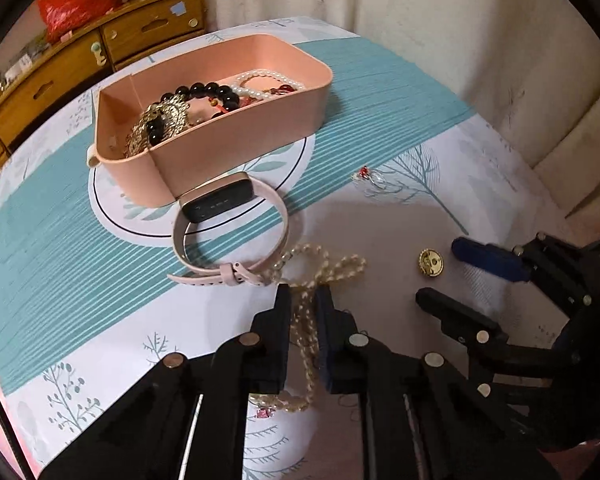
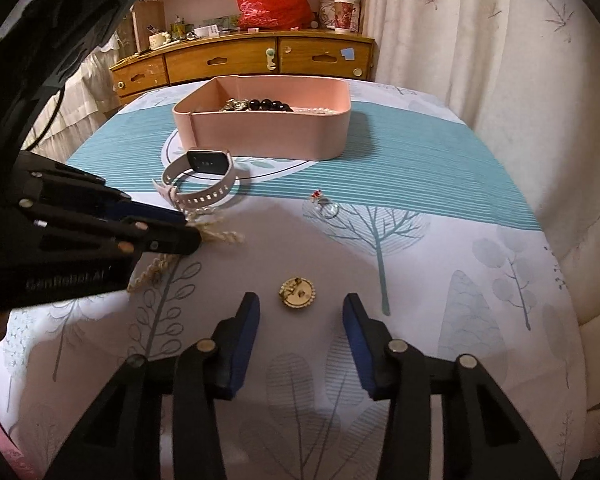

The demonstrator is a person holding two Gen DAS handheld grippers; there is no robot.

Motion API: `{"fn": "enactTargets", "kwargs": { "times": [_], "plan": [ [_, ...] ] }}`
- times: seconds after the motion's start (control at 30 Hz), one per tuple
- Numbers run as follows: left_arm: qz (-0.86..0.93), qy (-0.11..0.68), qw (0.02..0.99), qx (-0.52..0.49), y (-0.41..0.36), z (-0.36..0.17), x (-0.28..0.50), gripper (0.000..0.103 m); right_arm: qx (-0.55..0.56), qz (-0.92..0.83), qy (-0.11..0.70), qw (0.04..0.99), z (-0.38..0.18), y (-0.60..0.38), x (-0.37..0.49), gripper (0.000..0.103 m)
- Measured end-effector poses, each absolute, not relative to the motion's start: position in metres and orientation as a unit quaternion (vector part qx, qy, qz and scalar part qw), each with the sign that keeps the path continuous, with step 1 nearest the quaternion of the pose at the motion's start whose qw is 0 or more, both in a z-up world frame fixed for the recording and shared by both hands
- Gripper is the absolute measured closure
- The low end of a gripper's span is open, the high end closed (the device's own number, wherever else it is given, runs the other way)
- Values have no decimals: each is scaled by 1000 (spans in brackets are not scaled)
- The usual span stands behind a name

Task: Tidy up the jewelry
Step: 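Move both tools back over the pearl necklace and gold coin, then close the left tool on the pearl necklace while the right tool grasps the gold coin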

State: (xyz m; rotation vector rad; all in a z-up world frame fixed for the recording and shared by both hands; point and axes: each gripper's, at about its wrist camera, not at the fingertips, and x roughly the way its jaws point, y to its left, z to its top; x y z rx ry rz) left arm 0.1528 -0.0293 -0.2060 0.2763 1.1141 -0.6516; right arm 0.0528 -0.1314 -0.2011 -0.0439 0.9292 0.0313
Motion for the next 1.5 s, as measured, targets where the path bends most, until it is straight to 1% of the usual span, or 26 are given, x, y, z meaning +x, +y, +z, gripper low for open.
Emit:
{"fn": "enactTargets", "kwargs": {
  "times": [0.1, 0.2, 0.27, 0.3, 0.33, 0.7, 0.77, 0.8, 0.87, 0.9, 0.93, 1.1, 1.2, 1.23, 1.3, 1.5],
  "plan": [
    [-301, 521, 790, 119, -27, -206, 155, 95, -24, 23, 451, 892, -200, -129, 56, 66],
    [-300, 520, 791, 117, -27, -206, 152, 96, -24, 27, 453, 891, -200, -128, 58, 68],
    [-304, 521, 790, 111, -27, -206, 150, 97, -25, 27, 453, 891, -200, -127, 59, 74],
    [-305, 521, 790, 108, -27, -205, 149, 97, -26, 26, 453, 891, -200, -127, 59, 81],
    [-307, 520, 790, 107, -27, -204, 148, 98, -27, 27, 453, 891, -200, -126, 60, 83],
    [-324, 484, 806, 104, -18, -167, 137, 99, 8, 15, 452, 892, -197, -127, 61, 84],
    [-330, 488, 801, 108, -18, -167, 137, 99, 12, 12, 449, 894, -195, -127, 61, 84],
    [-331, 493, 796, 113, -18, -171, 138, 98, 13, 11, 448, 894, -194, -127, 62, 84],
    [-337, 505, 786, 120, -21, -179, 139, 88, 14, 5, 445, 895, -193, -126, 61, 84],
    [-338, 507, 783, 123, -22, -182, 139, 79, 16, 3, 444, 896, -192, -126, 61, 84],
    [-340, 506, 782, 126, -23, -185, 140, 77, 18, 1, 444, 896, -192, -127, 61, 84],
    [-340, 507, 780, 134, -32, -193, 142, 77, 25, -11, 442, 896, -191, -130, 58, 84],
    [-333, 507, 781, 148, -37, -199, 144, 79, 25, -19, 444, 896, -191, -131, 54, 84],
    [-331, 507, 781, 153, -39, -201, 145, 84, 26, -21, 444, 895, -191, -132, 53, 83],
    [-329, 512, 777, 159, -40, -205, 145, 91, 29, -26, 445, 895, -191, -134, 51, 83],
    [-333, 510, 777, 161, -36, -207, 145, 96, 39, -39, 446, 893, -191, -141, 46, 84]
  ]
}}
